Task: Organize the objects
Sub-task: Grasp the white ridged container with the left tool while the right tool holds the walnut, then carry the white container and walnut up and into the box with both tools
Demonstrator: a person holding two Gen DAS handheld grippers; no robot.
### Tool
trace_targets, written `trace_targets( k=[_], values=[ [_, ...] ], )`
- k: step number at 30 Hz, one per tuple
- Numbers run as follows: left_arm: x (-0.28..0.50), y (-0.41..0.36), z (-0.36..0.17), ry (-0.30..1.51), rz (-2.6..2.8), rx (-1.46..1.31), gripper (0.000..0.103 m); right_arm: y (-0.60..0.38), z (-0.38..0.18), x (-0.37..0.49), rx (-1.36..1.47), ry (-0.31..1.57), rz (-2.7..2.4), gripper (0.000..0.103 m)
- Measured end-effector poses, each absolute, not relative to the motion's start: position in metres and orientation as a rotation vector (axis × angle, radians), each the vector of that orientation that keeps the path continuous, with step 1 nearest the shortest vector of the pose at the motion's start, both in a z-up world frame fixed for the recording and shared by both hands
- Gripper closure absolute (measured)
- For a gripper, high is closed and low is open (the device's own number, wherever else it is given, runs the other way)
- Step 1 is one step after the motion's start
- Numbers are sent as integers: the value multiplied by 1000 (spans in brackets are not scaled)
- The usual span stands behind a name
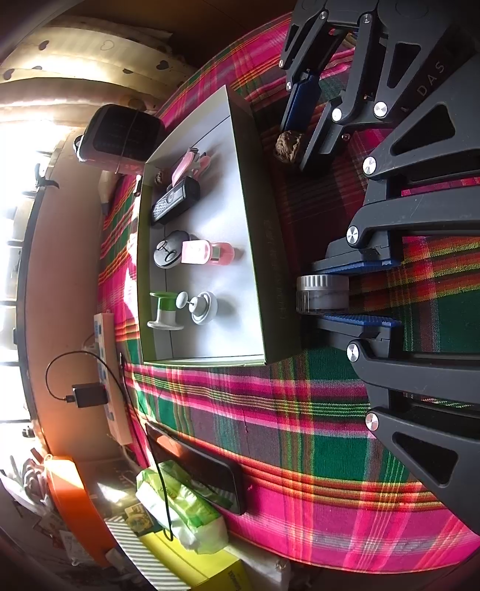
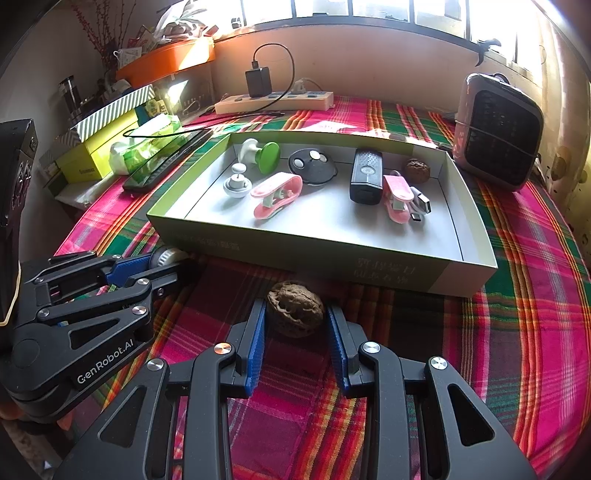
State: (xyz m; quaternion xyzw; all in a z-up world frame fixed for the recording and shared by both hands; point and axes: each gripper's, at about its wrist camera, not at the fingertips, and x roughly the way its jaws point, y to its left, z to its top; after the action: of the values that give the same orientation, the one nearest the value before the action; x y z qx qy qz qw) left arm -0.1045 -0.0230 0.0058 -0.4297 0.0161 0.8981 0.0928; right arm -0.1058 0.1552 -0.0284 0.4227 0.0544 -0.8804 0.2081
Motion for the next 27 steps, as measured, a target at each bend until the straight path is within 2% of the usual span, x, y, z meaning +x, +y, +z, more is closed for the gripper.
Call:
trace_targets(
  k=[27],
  values=[
    [-90,-21,32,53,2681,-1183,86,169,-3,-93,1101,108,-2508,70]
  ],
)
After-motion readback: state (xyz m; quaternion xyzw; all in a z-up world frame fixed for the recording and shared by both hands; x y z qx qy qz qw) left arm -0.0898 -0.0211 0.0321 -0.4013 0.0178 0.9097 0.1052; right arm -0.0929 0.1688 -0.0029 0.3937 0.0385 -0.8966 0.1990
